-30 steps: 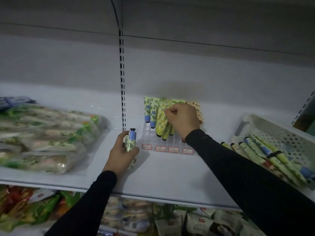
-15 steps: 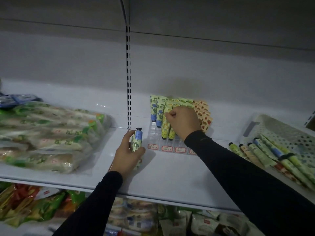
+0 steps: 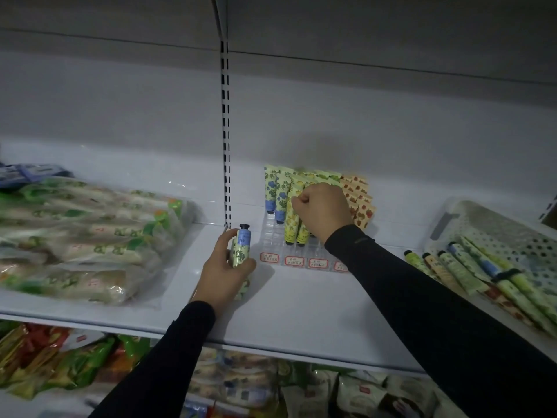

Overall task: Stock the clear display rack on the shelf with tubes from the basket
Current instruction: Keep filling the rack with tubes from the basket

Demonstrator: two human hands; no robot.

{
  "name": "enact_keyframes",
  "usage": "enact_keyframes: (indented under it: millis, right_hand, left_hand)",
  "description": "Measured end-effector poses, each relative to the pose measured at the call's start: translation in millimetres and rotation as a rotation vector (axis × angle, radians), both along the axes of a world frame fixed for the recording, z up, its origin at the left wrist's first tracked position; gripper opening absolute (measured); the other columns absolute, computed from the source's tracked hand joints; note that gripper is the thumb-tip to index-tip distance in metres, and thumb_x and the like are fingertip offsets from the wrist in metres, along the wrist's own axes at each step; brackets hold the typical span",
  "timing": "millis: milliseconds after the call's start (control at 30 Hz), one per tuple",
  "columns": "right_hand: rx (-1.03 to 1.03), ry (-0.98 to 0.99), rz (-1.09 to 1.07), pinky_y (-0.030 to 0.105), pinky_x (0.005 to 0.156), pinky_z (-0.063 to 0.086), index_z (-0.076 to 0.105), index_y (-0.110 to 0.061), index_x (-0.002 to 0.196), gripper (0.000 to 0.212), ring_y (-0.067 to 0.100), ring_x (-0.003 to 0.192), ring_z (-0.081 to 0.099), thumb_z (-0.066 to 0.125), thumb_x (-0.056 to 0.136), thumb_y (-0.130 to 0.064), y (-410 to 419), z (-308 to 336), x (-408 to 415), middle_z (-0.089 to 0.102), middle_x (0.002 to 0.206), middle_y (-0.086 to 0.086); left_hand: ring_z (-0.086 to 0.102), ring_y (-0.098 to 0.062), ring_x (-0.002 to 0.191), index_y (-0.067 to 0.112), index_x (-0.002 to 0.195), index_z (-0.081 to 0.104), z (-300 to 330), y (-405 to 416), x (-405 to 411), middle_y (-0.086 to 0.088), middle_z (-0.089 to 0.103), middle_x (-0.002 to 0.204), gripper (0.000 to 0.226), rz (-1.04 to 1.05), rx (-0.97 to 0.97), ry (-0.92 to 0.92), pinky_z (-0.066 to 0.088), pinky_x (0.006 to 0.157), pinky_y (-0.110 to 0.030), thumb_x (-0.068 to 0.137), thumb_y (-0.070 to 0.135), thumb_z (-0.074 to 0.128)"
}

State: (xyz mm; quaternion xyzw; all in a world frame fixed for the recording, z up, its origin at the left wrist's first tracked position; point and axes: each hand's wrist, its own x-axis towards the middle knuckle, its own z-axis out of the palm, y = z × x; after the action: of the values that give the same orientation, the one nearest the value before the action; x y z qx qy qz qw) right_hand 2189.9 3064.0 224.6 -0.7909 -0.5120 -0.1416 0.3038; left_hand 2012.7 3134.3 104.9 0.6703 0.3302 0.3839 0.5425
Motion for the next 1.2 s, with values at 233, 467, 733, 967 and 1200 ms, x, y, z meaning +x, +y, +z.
enact_keyframes:
  millis: [233, 467, 733, 967, 1200]
  right_hand:
    - [0.025, 0.037, 0.026, 0.028, 0.055, 0.045, 0.038, -0.013, 0.049, 0.044, 0.018, 0.047, 0.036, 0.057, 0.089, -0.015, -1, 0, -3, 0.038, 0.05, 0.005]
    - [-0.008, 0.036, 0.005, 0.022, 0.048, 0.036, 0.037, -0.015, 0.047, 0.047, 0.013, 0.044, 0.035, 0.056, 0.09, -0.016, 3, 2, -2, 0.036, 0.049, 0.0]
    - [0.018, 0.027, -0.023, 0.032, 0.063, 0.053, 0.033, -0.016, 0.046, 0.05, 0.014, 0.043, 0.033, 0.057, 0.091, -0.018, 2, 3, 6, 0.033, 0.047, -0.001]
    - [0.007, 0.06, -0.021, 0.029, 0.06, 0.05, 0.033, -0.017, 0.046, 0.051, 0.014, 0.041, 0.033, 0.059, 0.09, -0.019, 3, 4, 7, 0.031, 0.043, -0.002]
    - [-0.025, 0.057, -0.034, 0.033, 0.061, 0.051, 0.035, -0.016, 0.048, 0.048, 0.016, 0.045, 0.037, 0.058, 0.09, -0.019, 7, 7, 5, 0.035, 0.046, -0.001]
  left_hand:
    - [0.059, -0.025, 0.06, 0.059, 0.115, 0.049, -2, 1, -1, -0.007, 0.061, 0.089, 0.054, 0.003, 0.012, 0.02, 0.048, 0.056, -0.039, 0.077, 0.024, 0.065]
    - [0.06, -0.025, 0.059, 0.059, 0.114, 0.049, -1, 0, -1, -0.007, 0.062, 0.088, 0.054, 0.001, 0.023, 0.016, 0.048, 0.056, -0.038, 0.081, 0.02, 0.065]
    - [0.062, -0.025, 0.061, 0.063, 0.109, 0.049, 0, 1, 0, -0.008, 0.062, 0.089, 0.054, 0.004, 0.038, 0.017, 0.05, 0.055, -0.038, 0.083, 0.019, 0.066]
    - [0.06, -0.025, 0.058, 0.059, 0.114, 0.049, -2, 2, 1, -0.009, 0.06, 0.089, 0.054, -0.005, 0.025, 0.017, 0.048, 0.053, -0.037, 0.082, 0.019, 0.066]
    - [0.059, -0.026, 0.061, 0.059, 0.115, 0.05, -4, 3, 2, -0.006, 0.062, 0.089, 0.054, 0.001, 0.011, 0.023, 0.047, 0.055, -0.038, 0.079, 0.021, 0.065]
